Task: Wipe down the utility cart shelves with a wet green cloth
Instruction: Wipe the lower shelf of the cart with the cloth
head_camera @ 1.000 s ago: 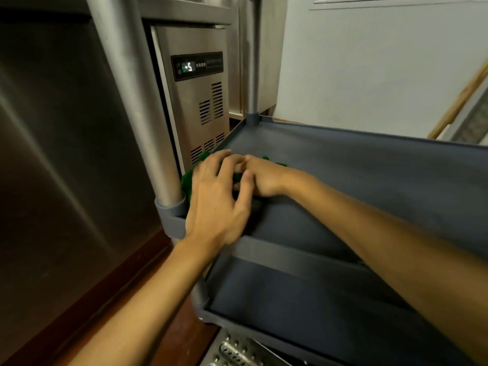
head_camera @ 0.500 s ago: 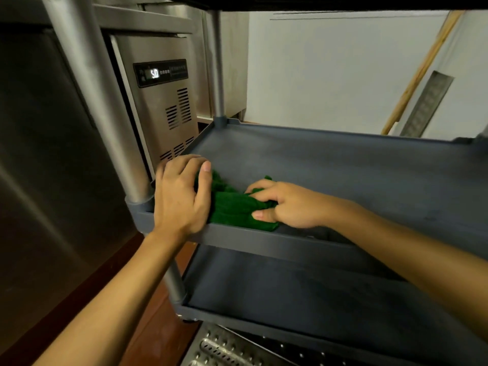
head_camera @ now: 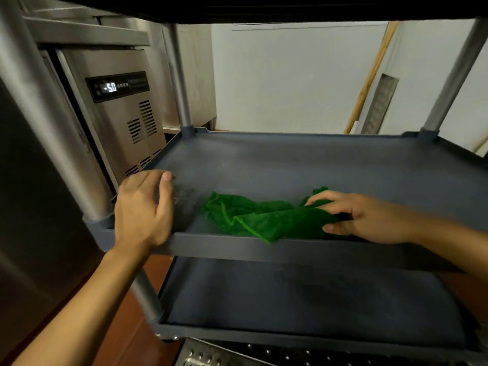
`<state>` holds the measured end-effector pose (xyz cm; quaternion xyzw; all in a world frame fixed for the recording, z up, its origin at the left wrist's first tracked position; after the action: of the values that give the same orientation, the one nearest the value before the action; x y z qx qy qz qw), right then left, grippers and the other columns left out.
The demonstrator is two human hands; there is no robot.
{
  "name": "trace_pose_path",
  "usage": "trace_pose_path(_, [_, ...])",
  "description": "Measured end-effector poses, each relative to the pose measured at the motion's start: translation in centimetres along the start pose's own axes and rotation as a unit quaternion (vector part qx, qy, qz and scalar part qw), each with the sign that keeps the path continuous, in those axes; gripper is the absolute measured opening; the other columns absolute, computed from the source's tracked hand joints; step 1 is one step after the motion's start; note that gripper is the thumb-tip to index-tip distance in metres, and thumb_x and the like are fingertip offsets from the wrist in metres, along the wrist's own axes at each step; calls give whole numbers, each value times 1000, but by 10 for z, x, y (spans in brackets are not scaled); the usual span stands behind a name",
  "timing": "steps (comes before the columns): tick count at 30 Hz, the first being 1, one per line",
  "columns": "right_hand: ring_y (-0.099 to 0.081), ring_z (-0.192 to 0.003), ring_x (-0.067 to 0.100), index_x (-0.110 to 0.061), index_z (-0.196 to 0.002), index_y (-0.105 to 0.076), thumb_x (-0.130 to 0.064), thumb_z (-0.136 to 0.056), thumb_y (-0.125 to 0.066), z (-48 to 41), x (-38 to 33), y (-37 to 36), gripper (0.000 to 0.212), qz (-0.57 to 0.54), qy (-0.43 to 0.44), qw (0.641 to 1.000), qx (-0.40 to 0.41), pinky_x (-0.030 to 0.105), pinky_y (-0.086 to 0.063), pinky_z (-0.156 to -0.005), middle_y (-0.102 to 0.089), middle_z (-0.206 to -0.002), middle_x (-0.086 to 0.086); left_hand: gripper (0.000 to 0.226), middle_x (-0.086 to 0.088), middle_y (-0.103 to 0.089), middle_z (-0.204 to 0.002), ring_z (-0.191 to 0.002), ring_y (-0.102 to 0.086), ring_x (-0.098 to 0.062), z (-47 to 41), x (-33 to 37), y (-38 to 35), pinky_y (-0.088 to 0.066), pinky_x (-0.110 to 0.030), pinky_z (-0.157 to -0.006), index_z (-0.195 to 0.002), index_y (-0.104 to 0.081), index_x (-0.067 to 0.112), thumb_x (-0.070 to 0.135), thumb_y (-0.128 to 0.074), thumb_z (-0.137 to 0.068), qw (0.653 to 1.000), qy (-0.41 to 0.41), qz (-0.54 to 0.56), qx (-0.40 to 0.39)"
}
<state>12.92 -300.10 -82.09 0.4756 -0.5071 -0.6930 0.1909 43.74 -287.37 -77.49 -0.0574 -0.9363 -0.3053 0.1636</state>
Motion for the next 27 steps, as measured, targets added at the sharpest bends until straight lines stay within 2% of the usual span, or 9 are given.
trace_pose_path(2, [-39,-129,-11,-33,-124,-67,-27,-95,-61,10,11,6,30,1,-13,1000,8,13,-30,-105,-44,-139,-26,53,-12,-68,-100,-95,-60,-28,-4,-3,-4,-46,-45,-86,-102,-68,9,40,-26,-106,1000,0,-1,-7])
trace_pose_path(5, [-40,-126,-13,-35,-125,-65,-28,-96,-60,22,26,15,30,13,-45,999,17,10,-30,-102,-43,-139,-28,56,-15,-68,-100,-95,-60,-32,-12,-8,-13,-46,-45,-85,-100,-68,7,42,-25,-106,1000,7,-3,-20])
trace_pose_path(8, [-42,-123,-11,-39,-123,-65,-30,-97,-59,36,40,23,29,1,-74,997,21,16,-33,-101,-44,-137,-30,61,-20,-67,-93,-91,-59,-36,-19,-12,-22,-44,-45,-82,-92,-66,3,44,-24,-105,1000,8,-14,-25])
trace_pose_path(14, [-48,-117,-13,-41,-120,-66,-33,-93,-57,79,69,42,30,-39,-109,992,50,1,-34,-90,-50,-130,-30,59,-18,-66,-94,-92,-59,-34,-31,-17,-43,-47,-47,-82,-92,-64,5,47,-24,-105,999,24,3,-41])
trace_pose_path(17, [-45,-124,-12,-49,-121,-65,-53,-85,-57,102,93,55,37,-56,-132,987,73,16,-36,-102,-48,-134,-33,60,-17,-64,-93,-90,-58,-33,-35,-16,-53,-48,-48,-82,-92,-63,6,49,-23,-105,998,29,9,-46])
trace_pose_path(19, [-48,-126,-4,-48,-120,-65,-73,-79,-57,118,103,62,48,-65,-129,986,86,26,-40,-104,-51,-136,-25,58,-15,-64,-93,-90,-58,-32,-38,-13,-60,-49,-48,-82,-93,-63,8,49,-24,-105,998,33,18,-50])
trace_pose_path(21, [-52,-124,0,-47,-117,-68,-83,-68,-60,140,113,72,61,-79,-145,980,111,28,-39,-105,-55,-134,-20,56,-15,-65,-93,-90,-59,-32,-40,-8,-66,-50,-49,-83,-94,-64,9,49,-26,-105,997,39,22,-56])
trace_pose_path(24, [-55,-123,1,-47,-111,-71,-82,-63,-67,183,149,87,59,-100,-183,966,154,29,-35,-109,-60,-129,-20,53,-15,-66,-98,-94,-60,-32,-41,-3,-76,-51,-50,-85,-100,-65,12,48,-27,-105,997,39,8,-71])
trace_pose_path(27, [-60,-120,11,-43,-116,-69,-76,-68,-70,250,237,92,58,-68,-253,947,187,38,-48,-102,-64,-126,-16,53,-18,-66,-106,-97,-61,-35,-45,-9,-86,-51,-52,-87,-110,-63,11,51,-28,-104,994,47,-8,-97])
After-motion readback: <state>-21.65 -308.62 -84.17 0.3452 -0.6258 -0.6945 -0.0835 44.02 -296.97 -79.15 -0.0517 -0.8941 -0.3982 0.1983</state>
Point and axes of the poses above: each hand's wrist, its own z-axis away from the middle knuckle, its own y-axis out of the back of the hand, x = y × z, the point moved 10 cm from there along -z, towards the middle knuckle
